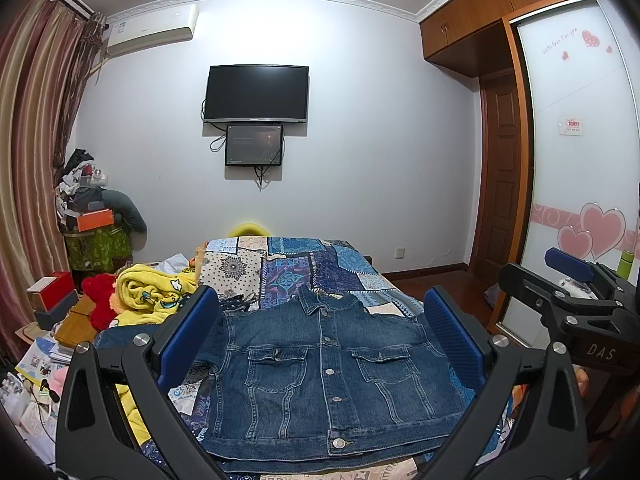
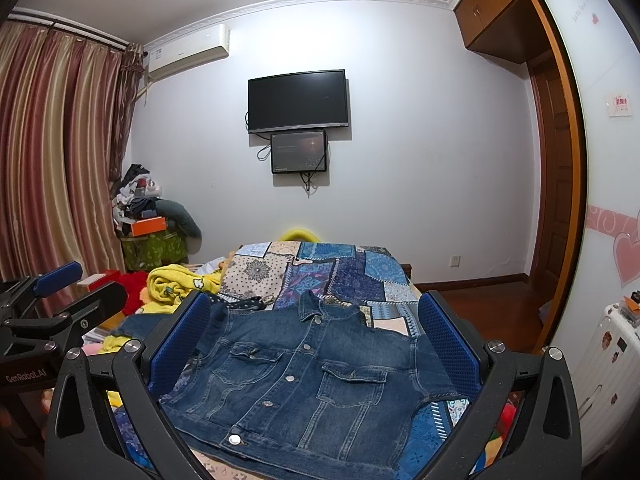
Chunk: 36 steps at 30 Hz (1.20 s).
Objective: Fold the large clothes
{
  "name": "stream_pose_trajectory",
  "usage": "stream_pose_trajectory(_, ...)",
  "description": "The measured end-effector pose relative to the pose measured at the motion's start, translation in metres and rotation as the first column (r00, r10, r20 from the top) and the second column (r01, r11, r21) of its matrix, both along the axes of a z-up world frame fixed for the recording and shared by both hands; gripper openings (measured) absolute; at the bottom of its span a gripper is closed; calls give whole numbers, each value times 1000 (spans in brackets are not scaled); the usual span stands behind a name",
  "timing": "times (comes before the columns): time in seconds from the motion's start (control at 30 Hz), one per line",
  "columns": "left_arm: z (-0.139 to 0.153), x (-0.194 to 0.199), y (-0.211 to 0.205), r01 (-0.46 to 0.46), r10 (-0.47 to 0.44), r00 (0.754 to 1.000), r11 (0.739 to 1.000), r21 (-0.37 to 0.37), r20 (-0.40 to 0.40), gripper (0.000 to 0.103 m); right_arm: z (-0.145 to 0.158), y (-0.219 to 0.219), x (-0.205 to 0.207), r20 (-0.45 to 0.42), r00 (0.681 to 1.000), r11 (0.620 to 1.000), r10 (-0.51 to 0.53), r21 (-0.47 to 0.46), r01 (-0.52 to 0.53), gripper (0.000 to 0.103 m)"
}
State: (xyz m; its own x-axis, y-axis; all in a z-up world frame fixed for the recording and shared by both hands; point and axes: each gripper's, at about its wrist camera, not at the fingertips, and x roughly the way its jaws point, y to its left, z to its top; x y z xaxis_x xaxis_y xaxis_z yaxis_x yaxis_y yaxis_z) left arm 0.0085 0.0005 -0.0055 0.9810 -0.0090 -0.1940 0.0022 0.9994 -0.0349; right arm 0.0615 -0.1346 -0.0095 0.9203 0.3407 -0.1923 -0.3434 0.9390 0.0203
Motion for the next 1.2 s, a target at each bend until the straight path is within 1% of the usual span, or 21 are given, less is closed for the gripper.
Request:
stream_pose_trajectory(0.87, -3, 5, 0, -1, 1, 1000, 1000, -11, -6, 103, -4, 2, 3, -12, 1000, 1000, -2, 1, 2, 103)
stream_pose_trajectory(1.03, -7, 13, 6, -4, 3, 1000, 1000, -23, -23, 103, -7, 6, 9, -27, 1000, 1000, -8, -6, 7, 103)
stream_pose_trajectory(1.2, -16, 31, 19, -19, 17, 998, 999, -41, -54, 103, -13, 10, 21, -58, 998, 1000, -16, -24, 14, 103)
